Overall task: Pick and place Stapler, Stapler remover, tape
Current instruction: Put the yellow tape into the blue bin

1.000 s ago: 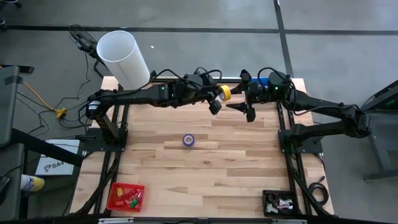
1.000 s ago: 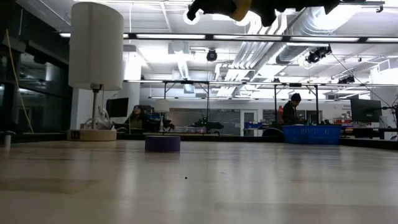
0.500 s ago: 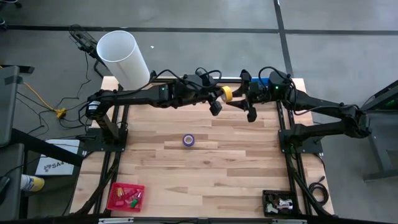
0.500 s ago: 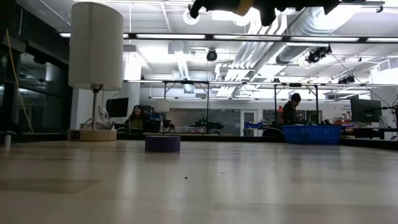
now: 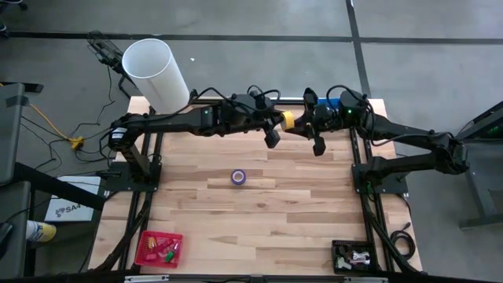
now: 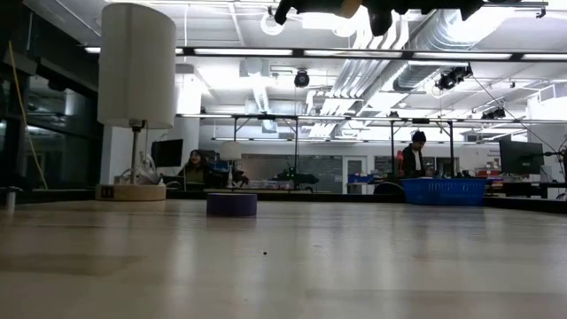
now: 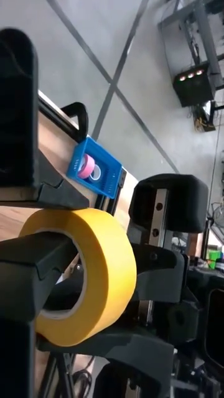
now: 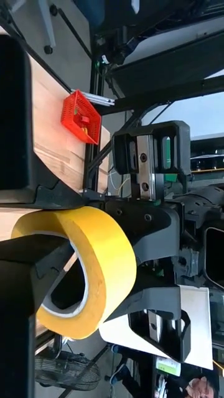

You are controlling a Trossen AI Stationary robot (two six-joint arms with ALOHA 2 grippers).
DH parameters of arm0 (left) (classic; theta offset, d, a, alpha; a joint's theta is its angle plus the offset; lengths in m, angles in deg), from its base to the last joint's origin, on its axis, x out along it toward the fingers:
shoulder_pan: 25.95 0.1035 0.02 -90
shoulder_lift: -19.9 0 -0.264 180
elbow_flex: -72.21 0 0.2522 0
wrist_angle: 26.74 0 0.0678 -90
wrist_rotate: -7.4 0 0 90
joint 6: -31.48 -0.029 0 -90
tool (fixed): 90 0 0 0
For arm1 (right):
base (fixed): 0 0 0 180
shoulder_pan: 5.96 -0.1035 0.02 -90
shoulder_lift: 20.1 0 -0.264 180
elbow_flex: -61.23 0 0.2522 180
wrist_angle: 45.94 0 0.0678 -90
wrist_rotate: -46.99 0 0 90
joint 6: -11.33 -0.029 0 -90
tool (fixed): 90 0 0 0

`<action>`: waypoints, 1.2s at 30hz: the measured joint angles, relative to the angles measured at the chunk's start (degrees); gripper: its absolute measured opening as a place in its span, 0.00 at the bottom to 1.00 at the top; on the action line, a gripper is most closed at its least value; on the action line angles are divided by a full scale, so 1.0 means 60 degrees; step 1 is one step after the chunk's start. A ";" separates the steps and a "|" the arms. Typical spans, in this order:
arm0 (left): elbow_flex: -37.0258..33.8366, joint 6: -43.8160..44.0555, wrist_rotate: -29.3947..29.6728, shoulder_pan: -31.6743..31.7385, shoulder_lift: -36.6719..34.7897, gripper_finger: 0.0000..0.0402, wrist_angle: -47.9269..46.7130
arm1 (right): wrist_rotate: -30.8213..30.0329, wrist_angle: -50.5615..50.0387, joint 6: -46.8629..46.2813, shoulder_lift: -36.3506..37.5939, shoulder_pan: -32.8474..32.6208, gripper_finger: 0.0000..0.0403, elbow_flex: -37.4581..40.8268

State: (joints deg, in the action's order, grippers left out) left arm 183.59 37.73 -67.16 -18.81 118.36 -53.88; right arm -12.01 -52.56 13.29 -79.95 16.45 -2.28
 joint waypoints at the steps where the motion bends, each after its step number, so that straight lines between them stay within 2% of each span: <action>1: 0.0000 -0.0124 -0.0025 0.0000 0.0000 0.11 0.0003 | -0.0007 0.0000 0.0004 0.0003 0.0000 0.09 0.0000; 6: -0.0002 -0.0799 0.0184 0.0000 0.0004 0.20 -0.0032 | -0.0113 -0.0063 -0.0166 0.0000 0.0083 0.09 0.0000; 15: -0.0004 -0.1007 0.0210 0.0007 0.0004 0.52 -0.0043 | -0.0119 -0.0249 -0.0524 0.0007 0.0534 0.09 0.0000; 19: -0.0007 -0.1009 0.0529 0.0016 -0.0146 0.62 -0.0337 | -0.0294 -0.0520 -0.0567 0.0007 0.0790 0.09 0.0000; 29: -0.0013 -0.0924 0.1541 0.0004 -0.0882 0.65 -0.2605 | -0.1862 -0.1806 -0.0829 0.0007 0.1408 0.08 -0.0014; 36: -0.0004 -0.0745 0.2240 0.0007 -0.1164 0.65 -0.3667 | -0.4034 -0.4250 -0.0664 -0.0045 0.1910 0.08 -0.0871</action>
State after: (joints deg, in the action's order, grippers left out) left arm 183.57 33.27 -53.72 -18.77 111.37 -75.89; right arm -36.22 -78.06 9.30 -80.22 27.92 -7.51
